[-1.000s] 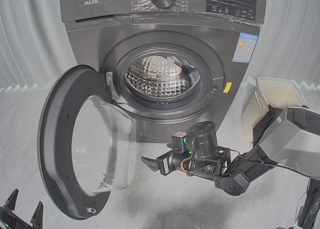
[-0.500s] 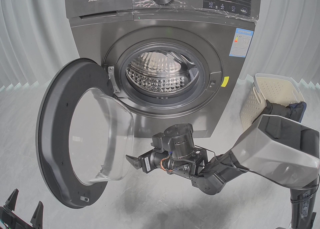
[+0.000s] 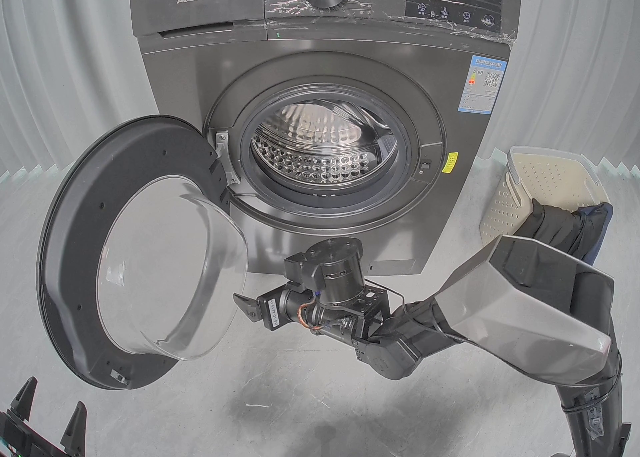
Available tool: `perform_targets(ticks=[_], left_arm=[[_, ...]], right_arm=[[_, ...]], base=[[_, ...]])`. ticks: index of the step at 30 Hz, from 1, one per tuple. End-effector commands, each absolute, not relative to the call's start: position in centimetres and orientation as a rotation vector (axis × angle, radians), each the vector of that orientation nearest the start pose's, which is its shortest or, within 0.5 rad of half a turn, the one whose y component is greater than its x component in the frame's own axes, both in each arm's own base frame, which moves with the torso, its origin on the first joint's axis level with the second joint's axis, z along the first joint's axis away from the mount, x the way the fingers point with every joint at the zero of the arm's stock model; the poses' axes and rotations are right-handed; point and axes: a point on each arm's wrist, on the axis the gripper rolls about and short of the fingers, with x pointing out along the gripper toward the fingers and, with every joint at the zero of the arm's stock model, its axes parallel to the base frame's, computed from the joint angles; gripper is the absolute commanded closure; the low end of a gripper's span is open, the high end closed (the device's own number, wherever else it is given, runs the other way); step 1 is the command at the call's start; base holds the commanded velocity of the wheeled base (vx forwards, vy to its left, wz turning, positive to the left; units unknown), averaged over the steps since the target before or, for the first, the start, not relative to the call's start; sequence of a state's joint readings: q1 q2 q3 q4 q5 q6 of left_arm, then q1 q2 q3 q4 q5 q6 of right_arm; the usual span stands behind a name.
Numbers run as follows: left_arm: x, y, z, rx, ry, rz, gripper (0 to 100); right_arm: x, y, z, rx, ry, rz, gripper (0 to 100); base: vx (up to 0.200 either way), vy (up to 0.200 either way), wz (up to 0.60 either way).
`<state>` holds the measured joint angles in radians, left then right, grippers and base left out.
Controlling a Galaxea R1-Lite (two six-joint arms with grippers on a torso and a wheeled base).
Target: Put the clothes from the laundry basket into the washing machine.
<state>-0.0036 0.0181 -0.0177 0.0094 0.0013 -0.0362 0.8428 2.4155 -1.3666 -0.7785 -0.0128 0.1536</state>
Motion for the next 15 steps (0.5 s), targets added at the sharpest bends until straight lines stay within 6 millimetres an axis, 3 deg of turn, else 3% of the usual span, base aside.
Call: perform_targets(ticks=[1,10,15], left_arm=[[-2.3,0.0,7.6,-0.037,0.005,-0.001,0],[-2.3,0.0,7.6,-0.038,0.005,-0.003,0],[-2.3,0.0,7.6,-0.038,0.005,-0.003,0]], right_arm=[[31.9,37.0,5.3,0.031,0.313,0.819,0],[31.5,40.1,5.1,0.068,0.295,0.826,0],[31.7,39.6,5.6,0.092,0.295,0.807,0]], base=[[0.0,0.0,0.0],[0.0,0.0,0.0],[0.0,0.0,0.0]])
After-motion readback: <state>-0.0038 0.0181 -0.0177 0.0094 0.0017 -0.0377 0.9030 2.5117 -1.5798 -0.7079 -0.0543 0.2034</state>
